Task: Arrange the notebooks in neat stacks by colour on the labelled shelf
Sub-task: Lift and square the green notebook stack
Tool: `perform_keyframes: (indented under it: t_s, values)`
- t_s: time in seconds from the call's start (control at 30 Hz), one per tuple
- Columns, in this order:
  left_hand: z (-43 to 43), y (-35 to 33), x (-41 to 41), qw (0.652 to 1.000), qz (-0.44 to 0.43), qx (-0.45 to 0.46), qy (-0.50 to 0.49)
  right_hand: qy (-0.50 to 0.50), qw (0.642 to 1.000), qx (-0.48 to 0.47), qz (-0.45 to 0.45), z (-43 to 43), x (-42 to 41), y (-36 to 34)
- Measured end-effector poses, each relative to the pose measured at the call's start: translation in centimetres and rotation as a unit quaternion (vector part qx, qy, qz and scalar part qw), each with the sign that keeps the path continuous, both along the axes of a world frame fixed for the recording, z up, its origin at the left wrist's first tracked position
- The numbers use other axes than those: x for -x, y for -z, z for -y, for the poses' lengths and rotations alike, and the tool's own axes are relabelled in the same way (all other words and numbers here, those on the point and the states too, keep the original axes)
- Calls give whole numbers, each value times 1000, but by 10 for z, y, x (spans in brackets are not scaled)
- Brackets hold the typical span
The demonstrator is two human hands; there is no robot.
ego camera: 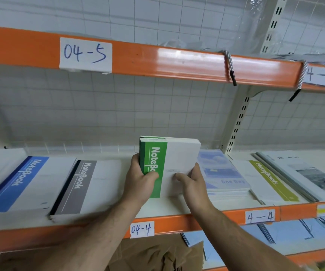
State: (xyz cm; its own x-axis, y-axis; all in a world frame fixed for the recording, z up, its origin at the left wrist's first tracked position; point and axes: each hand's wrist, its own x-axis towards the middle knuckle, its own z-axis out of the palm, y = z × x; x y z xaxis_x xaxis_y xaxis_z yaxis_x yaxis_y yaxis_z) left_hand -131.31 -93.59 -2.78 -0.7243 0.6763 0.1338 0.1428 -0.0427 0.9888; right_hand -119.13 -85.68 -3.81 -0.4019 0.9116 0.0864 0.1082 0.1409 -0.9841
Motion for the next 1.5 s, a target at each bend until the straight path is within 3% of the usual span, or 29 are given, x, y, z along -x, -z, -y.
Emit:
perform_keyframes:
  t_s: [0.27, 0.43, 0.57, 0.73, 1.13, 1.33, 1.43, 1.5]
  values:
    - [-5, -2, 14, 995, -36, 87, -17, -38, 994, -73, 77, -11, -4, -8]
    - [-11, -5, 30, 955, -73, 288, 4, -31, 990, 115, 78, -22, 19, 2]
    - [-5, -1, 25, 904, -189, 380, 43, -36, 979, 151, 132, -20, 30, 4]
    - [1, 6, 21, 866, -282, 403, 93, -38, 971, 140, 192, -20, 46, 4]
    - [10, 0, 25, 834, -367, 398, 106, -60, 951, 72, 296, -15, 66, 1]
    - [5, -6, 27, 764, -444, 447, 136, -57, 904, -48, 422, 0, 62, -19]
    - [1, -11, 26, 728, -476, 473, 140, -52, 893, -94, 436, 4, 56, -25]
    - [-7, -15, 26, 730, -469, 476, 142, -53, 897, -110, 426, 5, 47, -29]
